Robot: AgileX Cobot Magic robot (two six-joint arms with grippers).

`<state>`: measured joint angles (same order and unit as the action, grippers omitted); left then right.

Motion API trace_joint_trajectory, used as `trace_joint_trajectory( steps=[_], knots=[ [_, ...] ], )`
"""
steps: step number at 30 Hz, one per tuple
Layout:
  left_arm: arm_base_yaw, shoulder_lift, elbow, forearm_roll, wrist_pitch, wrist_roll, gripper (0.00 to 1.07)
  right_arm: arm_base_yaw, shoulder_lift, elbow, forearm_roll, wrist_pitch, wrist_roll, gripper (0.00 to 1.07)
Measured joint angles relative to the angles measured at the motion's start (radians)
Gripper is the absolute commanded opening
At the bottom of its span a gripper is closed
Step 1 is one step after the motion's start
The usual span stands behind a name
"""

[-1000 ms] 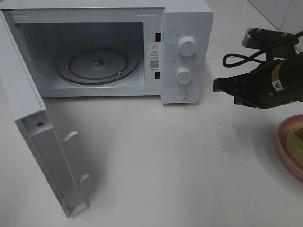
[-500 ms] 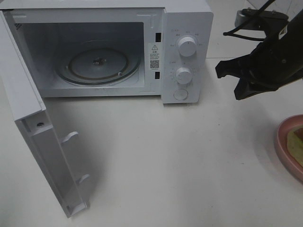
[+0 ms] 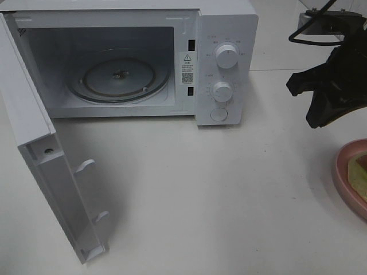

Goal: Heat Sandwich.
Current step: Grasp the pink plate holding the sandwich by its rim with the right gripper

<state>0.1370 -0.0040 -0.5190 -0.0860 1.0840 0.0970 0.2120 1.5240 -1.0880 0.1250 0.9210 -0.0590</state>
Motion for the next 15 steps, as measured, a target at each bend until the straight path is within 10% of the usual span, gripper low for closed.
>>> trace_joint_trajectory(
  steps=[8, 15],
  knots=[
    [0.0, 0.0, 0.0, 0.0, 0.0, 0.0, 0.81, 0.0, 0.0, -0.001, -0.019, 0.074, -0.001, 0.94],
    [0.0, 0.0, 0.0, 0.0, 0.0, 0.0, 0.81, -0.001, 0.0, -0.001, -0.024, 0.094, -0.003, 0.97]
  ],
)
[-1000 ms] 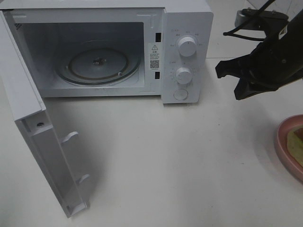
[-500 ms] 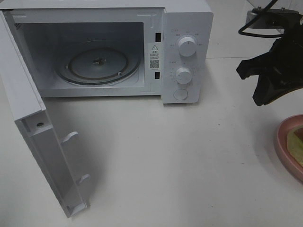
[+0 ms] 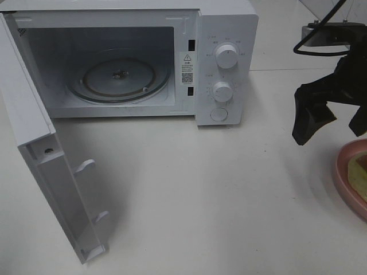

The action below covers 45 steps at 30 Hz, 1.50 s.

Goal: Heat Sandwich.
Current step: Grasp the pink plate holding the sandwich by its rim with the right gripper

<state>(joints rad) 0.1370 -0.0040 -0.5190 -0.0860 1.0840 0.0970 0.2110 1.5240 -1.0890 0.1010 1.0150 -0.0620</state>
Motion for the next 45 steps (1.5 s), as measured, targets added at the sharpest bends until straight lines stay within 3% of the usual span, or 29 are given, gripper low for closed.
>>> trace_joint_trajectory(
  steps=[35, 45],
  knots=[
    [0.0, 0.0, 0.0, 0.0, 0.0, 0.0, 0.81, 0.0, 0.0, 0.0, -0.013, -0.015, -0.02, 0.88],
    [0.0, 0.0, 0.0, 0.0, 0.0, 0.0, 0.81, -0.081, 0.0, 0.0, -0.019, -0.023, -0.005, 0.85]
  ],
)
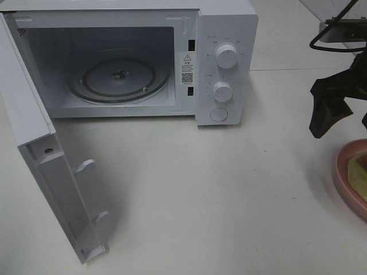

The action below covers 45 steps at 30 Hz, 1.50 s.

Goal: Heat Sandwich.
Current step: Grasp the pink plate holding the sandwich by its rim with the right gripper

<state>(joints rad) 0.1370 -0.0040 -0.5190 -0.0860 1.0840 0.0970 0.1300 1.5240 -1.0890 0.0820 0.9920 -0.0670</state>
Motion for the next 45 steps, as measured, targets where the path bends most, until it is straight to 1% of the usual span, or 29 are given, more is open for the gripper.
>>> trace_joint_trajectory(
  steps=[6, 11, 15, 18, 22, 23, 24, 28, 34, 37, 45],
  knots=[
    [0.0, 0.0, 0.0, 0.0, 0.0, 0.0, 0.81, -0.01, 0.0, 0.0, -0.008, -0.02, 0.018, 0.83],
    [0.0, 0.0, 0.0, 0.0, 0.0, 0.0, 0.81, -0.012, 0.004, 0.0, -0.046, -0.039, 0.081, 0.79],
    [0.0, 0.0, 0.0, 0.0, 0.0, 0.0, 0.81, -0.012, 0.034, 0.0, -0.061, -0.039, 0.117, 0.76],
    [0.0, 0.0, 0.0, 0.0, 0.0, 0.0, 0.81, -0.012, 0.059, 0.002, -0.063, -0.041, 0.142, 0.76],
    [0.0, 0.0, 0.0, 0.0, 0.0, 0.0, 0.81, -0.012, 0.064, 0.045, -0.071, -0.065, 0.151, 0.76],
    [0.0, 0.0, 0.0, 0.0, 0.0, 0.0, 0.81, -0.012, 0.064, 0.074, -0.071, -0.083, 0.155, 0.76],
    [0.0, 0.0, 0.0, 0.0, 0.0, 0.0, 0.81, -0.012, 0.064, 0.074, -0.071, -0.083, 0.155, 0.76],
    [0.0, 0.0, 0.0, 0.0, 0.0, 0.0, 0.81, -0.012, 0.064, 0.132, -0.071, -0.145, 0.156, 0.76],
    [0.0, 0.0, 0.0, 0.0, 0.0, 0.0, 0.81, -0.025, 0.064, 0.154, -0.067, -0.185, 0.137, 0.76],
    [0.0, 0.0, 0.0, 0.0, 0.0, 0.0, 0.81, -0.055, 0.064, 0.167, -0.058, -0.202, 0.112, 0.76],
    [0.0, 0.0, 0.0, 0.0, 0.0, 0.0, 0.81, -0.063, 0.064, 0.172, -0.057, -0.229, 0.097, 0.76]
  ],
)
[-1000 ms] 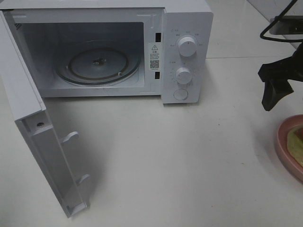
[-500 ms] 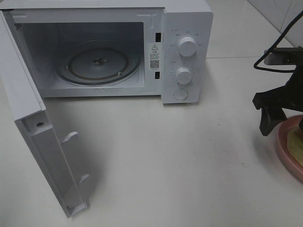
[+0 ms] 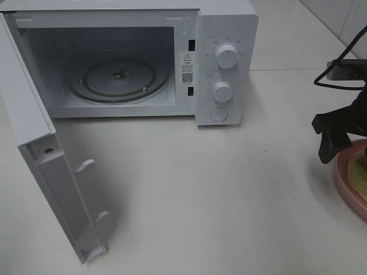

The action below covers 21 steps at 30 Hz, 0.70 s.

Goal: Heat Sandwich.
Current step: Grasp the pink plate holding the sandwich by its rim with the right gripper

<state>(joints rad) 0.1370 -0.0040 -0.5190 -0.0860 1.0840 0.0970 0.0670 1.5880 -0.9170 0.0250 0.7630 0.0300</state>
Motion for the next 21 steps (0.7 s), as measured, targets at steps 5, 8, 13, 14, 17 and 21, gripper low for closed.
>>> trace_joint_trajectory(
  steps=[5, 8, 13, 14, 17, 21],
  knots=[
    [0.0, 0.0, 0.0, 0.0, 0.0, 0.0, 0.81, -0.006, 0.04, 0.03, 0.001, -0.02, -0.018, 0.76],
    [0.0, 0.0, 0.0, 0.0, 0.0, 0.0, 0.81, -0.006, 0.057, 0.037, 0.001, -0.031, -0.018, 0.76],
    [0.0, 0.0, 0.0, 0.0, 0.0, 0.0, 0.81, -0.006, 0.082, 0.039, 0.004, -0.076, -0.018, 0.76],
    [0.0, 0.0, 0.0, 0.0, 0.0, 0.0, 0.81, -0.006, 0.095, 0.039, 0.004, -0.081, -0.018, 0.76],
    [0.0, 0.0, 0.0, 0.0, 0.0, 0.0, 0.81, -0.006, 0.109, 0.039, 0.004, -0.085, -0.018, 0.76],
    [0.0, 0.0, 0.0, 0.0, 0.0, 0.0, 0.81, -0.006, 0.138, 0.04, 0.0, -0.098, -0.018, 0.76]
  ],
)
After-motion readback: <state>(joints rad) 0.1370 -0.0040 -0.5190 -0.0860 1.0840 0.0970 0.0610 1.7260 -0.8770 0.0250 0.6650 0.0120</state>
